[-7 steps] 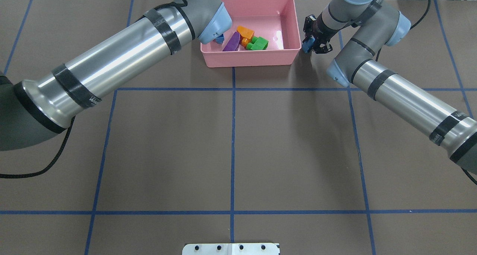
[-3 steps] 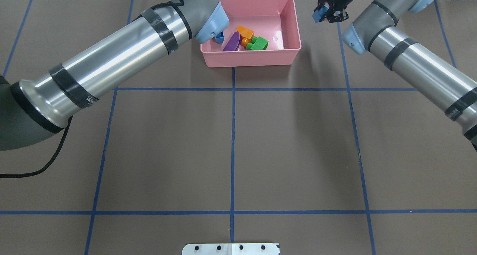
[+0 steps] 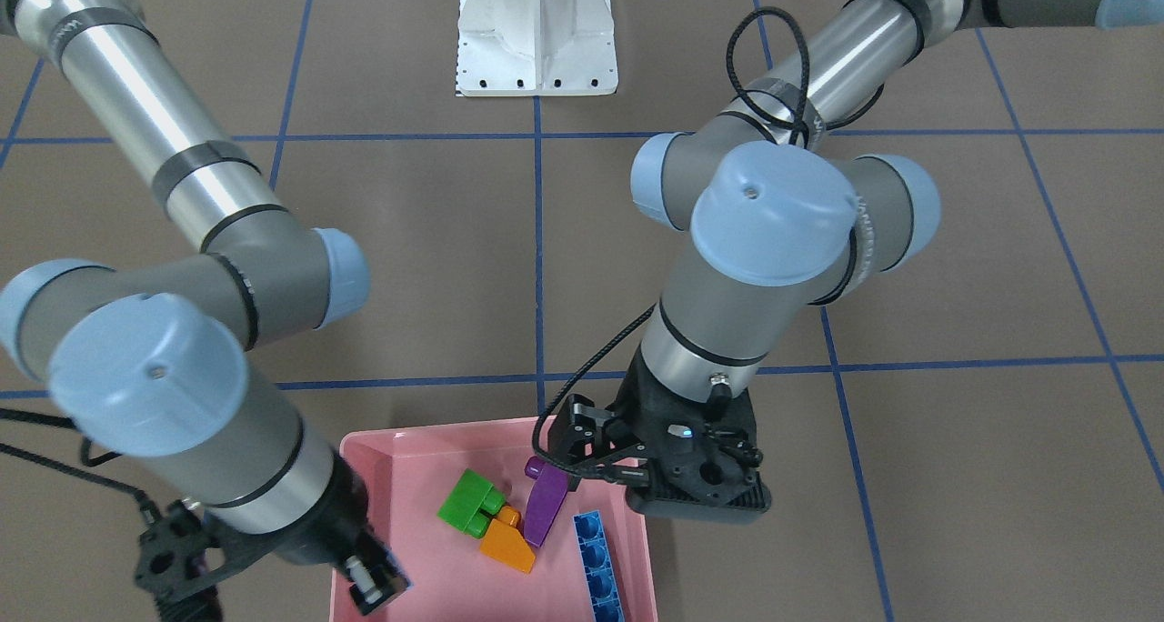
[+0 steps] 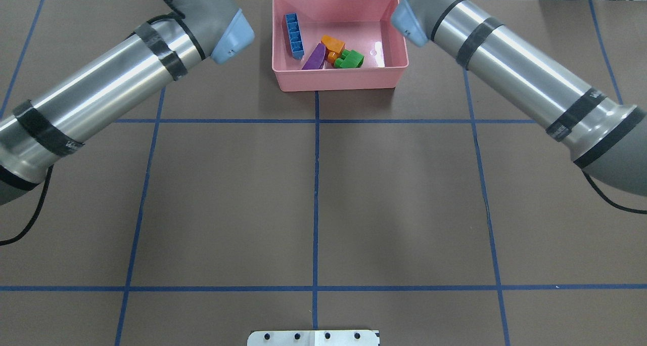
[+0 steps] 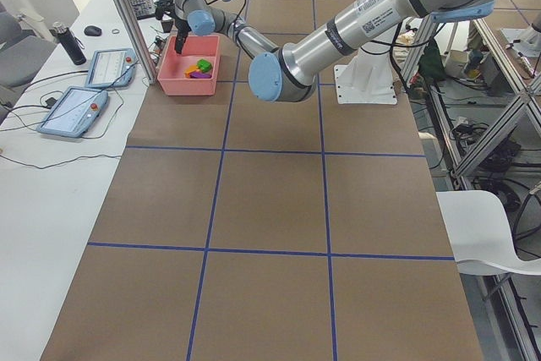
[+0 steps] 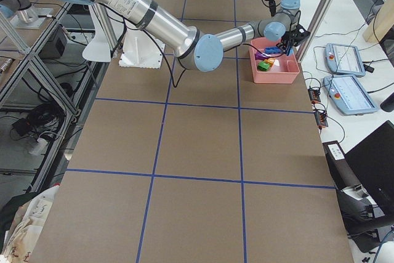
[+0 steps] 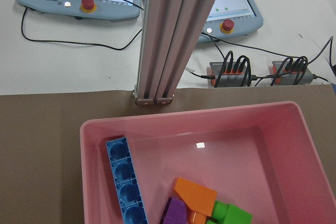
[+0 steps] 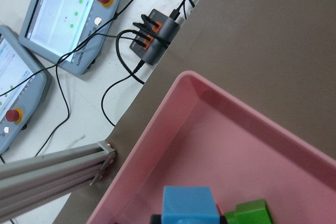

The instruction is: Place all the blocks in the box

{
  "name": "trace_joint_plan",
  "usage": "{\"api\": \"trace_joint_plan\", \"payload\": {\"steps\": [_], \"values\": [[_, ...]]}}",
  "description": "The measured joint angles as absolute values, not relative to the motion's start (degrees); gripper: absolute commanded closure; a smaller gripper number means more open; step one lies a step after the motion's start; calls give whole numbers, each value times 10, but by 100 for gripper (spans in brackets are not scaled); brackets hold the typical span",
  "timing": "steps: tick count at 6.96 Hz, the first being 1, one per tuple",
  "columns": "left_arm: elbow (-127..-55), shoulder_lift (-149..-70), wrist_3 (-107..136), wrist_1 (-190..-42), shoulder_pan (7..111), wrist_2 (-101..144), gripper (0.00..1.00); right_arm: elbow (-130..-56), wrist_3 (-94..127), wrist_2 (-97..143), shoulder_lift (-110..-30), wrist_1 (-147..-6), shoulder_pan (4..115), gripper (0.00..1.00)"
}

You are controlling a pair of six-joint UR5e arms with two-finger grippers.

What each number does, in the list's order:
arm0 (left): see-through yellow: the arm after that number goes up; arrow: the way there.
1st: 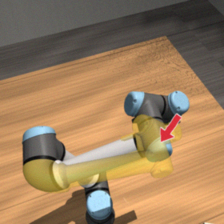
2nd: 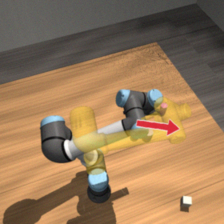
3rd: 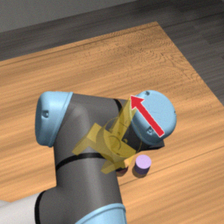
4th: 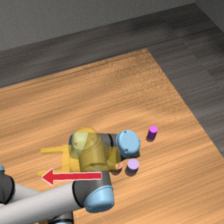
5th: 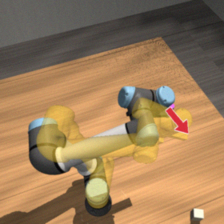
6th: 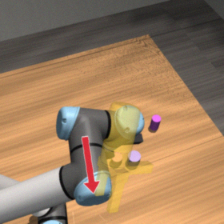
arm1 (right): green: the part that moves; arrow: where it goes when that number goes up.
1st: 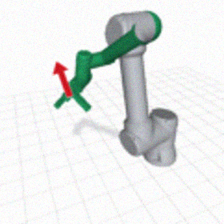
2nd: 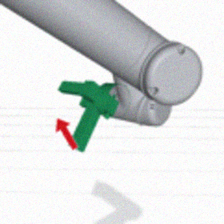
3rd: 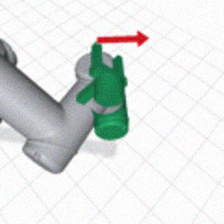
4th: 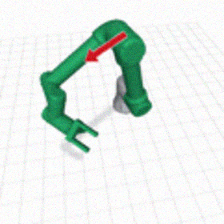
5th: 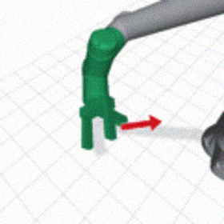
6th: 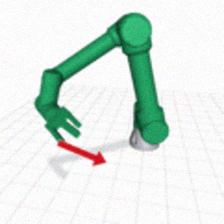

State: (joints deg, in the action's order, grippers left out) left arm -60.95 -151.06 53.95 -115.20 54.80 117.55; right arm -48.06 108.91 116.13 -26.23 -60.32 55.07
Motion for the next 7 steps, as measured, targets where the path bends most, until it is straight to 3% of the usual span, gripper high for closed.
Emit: {"api": "trace_joint_plan", "payload": {"steps": [2, 3, 7], "values": [[-669, -1413, 466, -1148, 601, 1238, 0, -514, 1052, 1105, -268, -607, 494, 0], [-698, -1365, 415, -1134, 634, 1260, 0, -569, 1020, 1121, -303, -609, 499, 0], [-945, -1124, 188, -970, 698, 1271, 0, -817, 769, 1339, -598, -611, 679, 0]]}}
